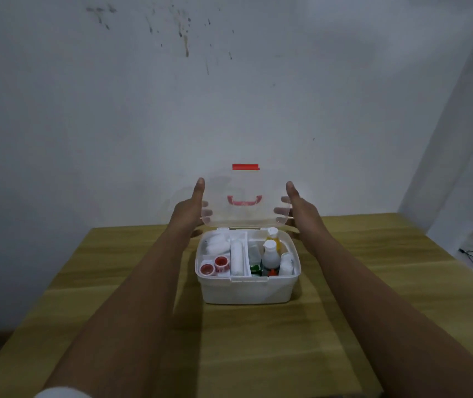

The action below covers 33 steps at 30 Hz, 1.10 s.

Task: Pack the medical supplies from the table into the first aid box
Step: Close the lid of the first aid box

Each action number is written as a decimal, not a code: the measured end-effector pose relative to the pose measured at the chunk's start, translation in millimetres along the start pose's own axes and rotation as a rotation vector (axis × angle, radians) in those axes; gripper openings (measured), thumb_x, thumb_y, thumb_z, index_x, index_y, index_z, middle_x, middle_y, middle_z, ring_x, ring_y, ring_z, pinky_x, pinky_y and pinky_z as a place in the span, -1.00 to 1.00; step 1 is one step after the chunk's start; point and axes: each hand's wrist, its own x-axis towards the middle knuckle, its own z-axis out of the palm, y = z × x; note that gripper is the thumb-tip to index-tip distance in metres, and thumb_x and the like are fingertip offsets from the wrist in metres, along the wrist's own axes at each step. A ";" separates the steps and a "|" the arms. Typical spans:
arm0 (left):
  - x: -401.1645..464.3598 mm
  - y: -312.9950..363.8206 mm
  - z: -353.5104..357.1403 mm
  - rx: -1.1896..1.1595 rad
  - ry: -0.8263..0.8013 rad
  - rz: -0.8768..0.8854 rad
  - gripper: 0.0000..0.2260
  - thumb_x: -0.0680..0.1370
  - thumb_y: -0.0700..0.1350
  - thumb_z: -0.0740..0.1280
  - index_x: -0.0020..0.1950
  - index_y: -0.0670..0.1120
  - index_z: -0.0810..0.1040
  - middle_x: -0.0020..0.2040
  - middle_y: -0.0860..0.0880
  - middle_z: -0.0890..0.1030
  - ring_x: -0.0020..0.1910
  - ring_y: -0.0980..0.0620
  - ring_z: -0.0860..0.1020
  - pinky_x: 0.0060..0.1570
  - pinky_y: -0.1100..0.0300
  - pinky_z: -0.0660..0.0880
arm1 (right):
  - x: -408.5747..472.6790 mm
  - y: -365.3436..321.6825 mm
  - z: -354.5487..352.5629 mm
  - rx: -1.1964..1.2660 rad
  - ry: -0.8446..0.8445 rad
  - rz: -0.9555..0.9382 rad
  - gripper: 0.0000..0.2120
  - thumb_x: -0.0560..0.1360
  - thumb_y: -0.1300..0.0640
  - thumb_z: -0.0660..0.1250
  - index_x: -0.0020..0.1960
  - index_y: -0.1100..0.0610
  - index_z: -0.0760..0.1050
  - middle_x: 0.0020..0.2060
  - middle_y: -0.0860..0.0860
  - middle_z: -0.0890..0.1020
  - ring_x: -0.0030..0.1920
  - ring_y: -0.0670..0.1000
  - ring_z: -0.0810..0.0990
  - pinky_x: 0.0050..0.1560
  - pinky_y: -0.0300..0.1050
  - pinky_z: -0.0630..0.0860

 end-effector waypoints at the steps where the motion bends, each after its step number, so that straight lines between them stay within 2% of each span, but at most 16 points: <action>1: -7.5 4.1 -1.4 -0.009 0.008 0.023 -0.19 0.55 0.51 0.07 0.39 -0.13 0.58 0.31 -0.15 0.66 0.26 -0.17 0.62 0.43 -0.20 0.42 | -6.1 -5.6 -0.5 0.015 0.001 -0.015 -0.23 0.46 -0.56 0.11 0.32 0.00 0.57 0.15 0.02 0.70 0.15 0.10 0.66 0.25 0.18 0.51; 4: -31.7 5.4 -8.8 -0.003 -0.007 0.061 -0.16 0.50 0.56 0.07 0.38 -0.09 0.59 0.33 -0.08 0.64 0.28 -0.12 0.60 0.43 -0.19 0.40 | -28.9 -14.1 -1.9 -0.014 -0.013 -0.082 -0.23 0.48 -0.55 0.08 0.32 0.02 0.57 0.19 0.02 0.66 0.12 0.03 0.64 0.02 -0.01 0.46; 5: -41.0 3.6 -10.7 0.001 -0.015 0.074 -0.16 0.50 0.57 0.07 0.39 -0.08 0.59 0.34 -0.05 0.63 0.30 -0.11 0.58 0.42 -0.19 0.40 | -36.4 -12.8 -2.4 -0.045 -0.015 -0.112 -0.20 0.47 -0.57 0.09 0.33 0.03 0.56 0.21 0.04 0.65 0.14 0.04 0.63 0.01 -0.01 0.45; 7: -58.0 -2.7 -14.1 0.019 -0.010 0.106 -0.20 0.52 0.53 0.11 0.42 -0.06 0.58 0.33 -0.01 0.61 0.29 -0.09 0.57 0.40 -0.18 0.42 | -52.8 -6.4 -4.2 -0.088 -0.015 -0.170 -0.16 0.43 -0.58 0.13 0.35 0.07 0.56 0.26 0.10 0.64 0.21 0.09 0.62 0.14 0.08 0.49; 8: -65.3 -6.2 -15.3 0.049 0.000 0.129 -0.26 0.54 0.50 0.15 0.40 -0.06 0.59 0.31 -0.01 0.61 0.26 -0.08 0.57 0.38 -0.17 0.45 | -60.6 -2.1 -5.5 -0.090 -0.023 -0.200 -0.20 0.46 -0.54 0.17 0.35 0.09 0.57 0.26 0.09 0.64 0.24 0.10 0.61 0.21 0.06 0.50; 10: -78.6 -15.0 -17.3 0.132 -0.001 0.189 -0.38 0.58 0.41 0.23 0.34 -0.06 0.61 0.29 -0.04 0.62 0.23 -0.07 0.57 0.36 -0.16 0.48 | -75.6 9.4 -7.7 -0.103 -0.056 -0.274 -0.37 0.49 -0.40 0.32 0.30 0.06 0.60 0.23 -0.02 0.64 0.30 0.02 0.58 0.19 -0.10 0.49; 12: -89.0 -26.6 -18.3 0.213 -0.022 0.259 -0.45 0.59 0.31 0.33 0.37 -0.07 0.60 0.33 -0.04 0.61 0.26 -0.05 0.57 0.29 -0.06 0.52 | -85.6 23.9 -9.4 -0.168 -0.084 -0.330 -0.39 0.40 -0.36 0.45 0.29 0.00 0.61 0.28 -0.04 0.62 0.34 -0.01 0.55 0.22 -0.13 0.49; 14: -99.3 -38.8 -19.3 0.315 -0.051 0.314 -0.48 0.60 0.21 0.39 0.47 -0.04 0.55 0.41 -0.01 0.54 0.25 0.01 0.59 0.15 0.09 0.54 | -95.5 35.7 -10.1 -0.282 -0.090 -0.346 -0.38 0.37 -0.29 0.54 0.34 -0.04 0.58 0.43 -0.02 0.51 0.43 -0.03 0.45 0.33 -0.07 0.41; 15: -103.3 -45.3 -19.5 0.342 -0.063 0.326 -0.47 0.60 0.19 0.41 0.51 0.00 0.51 0.44 -0.01 0.50 0.25 0.01 0.60 0.13 0.10 0.57 | -99.4 40.3 -10.3 -0.337 -0.084 -0.354 -0.34 0.36 -0.25 0.57 0.40 -0.05 0.54 0.51 -0.01 0.43 0.49 -0.01 0.39 0.38 -0.06 0.36; 18: -111.8 -59.9 -19.0 0.360 -0.066 0.325 -0.37 0.57 0.21 0.44 0.60 0.09 0.40 0.59 -0.07 0.40 0.42 -0.15 0.52 0.36 -0.13 0.51 | -112.2 45.6 -9.9 -0.469 -0.097 -0.377 -0.11 0.31 -0.24 0.62 0.55 -0.07 0.37 0.63 0.00 0.22 0.60 0.05 0.21 0.50 0.08 0.27; 20: -118.6 -65.3 -17.9 0.377 -0.071 0.331 -0.30 0.55 0.24 0.44 0.64 0.09 0.32 0.62 -0.03 0.36 0.52 -0.13 0.42 0.43 -0.12 0.45 | -116.6 48.3 -9.7 -0.503 -0.119 -0.389 0.00 0.26 -0.26 0.64 0.59 -0.09 0.29 0.65 -0.01 0.14 0.63 0.06 0.14 0.53 0.12 0.24; 21: -122.3 -67.7 -17.1 0.383 -0.078 0.338 -0.26 0.54 0.25 0.45 0.66 0.10 0.28 0.62 -0.01 0.35 0.52 -0.11 0.40 0.42 -0.07 0.45 | -117.1 50.3 -9.6 -0.508 -0.123 -0.387 0.05 0.24 -0.26 0.65 0.61 -0.09 0.26 0.66 -0.01 0.12 0.64 0.06 0.12 0.54 0.11 0.23; 23: -128.3 -71.8 -15.3 0.385 -0.091 0.347 -0.16 0.49 0.23 0.51 0.69 0.09 0.22 0.61 0.01 0.37 0.45 -0.06 0.45 0.26 0.09 0.47 | -117.7 54.6 -9.4 -0.507 -0.127 -0.394 0.10 0.21 -0.27 0.66 0.62 -0.10 0.23 0.67 -0.01 0.08 0.64 0.06 0.11 0.54 0.10 0.24; 25: -129.4 -76.6 -14.5 0.411 -0.085 0.380 0.00 0.37 0.22 0.62 0.69 0.06 0.20 0.58 0.03 0.40 0.40 0.00 0.48 0.18 0.18 0.45 | -117.3 57.4 -9.4 -0.514 -0.123 -0.407 0.14 0.18 -0.28 0.67 0.62 -0.11 0.21 0.67 -0.03 0.08 0.64 0.05 0.11 0.53 0.10 0.26; 28: -126.2 -84.0 -12.5 0.481 -0.033 0.441 0.11 0.25 0.22 0.69 0.68 0.07 0.22 0.54 0.05 0.45 0.34 0.03 0.55 0.18 0.17 0.51 | -114.5 61.3 -10.4 -0.537 -0.119 -0.436 0.16 0.15 -0.28 0.67 0.62 -0.13 0.20 0.66 -0.05 0.08 0.63 0.04 0.12 0.54 0.10 0.28; 33: -124.4 -87.6 -6.3 0.558 0.014 0.479 0.08 0.28 0.31 0.63 0.68 0.08 0.19 0.55 0.05 0.44 0.32 0.03 0.57 0.14 0.10 0.57 | -106.9 59.4 -10.3 -0.543 -0.125 -0.458 0.13 0.18 -0.24 0.68 0.61 -0.14 0.21 0.66 -0.04 0.10 0.63 0.05 0.12 0.51 0.07 0.27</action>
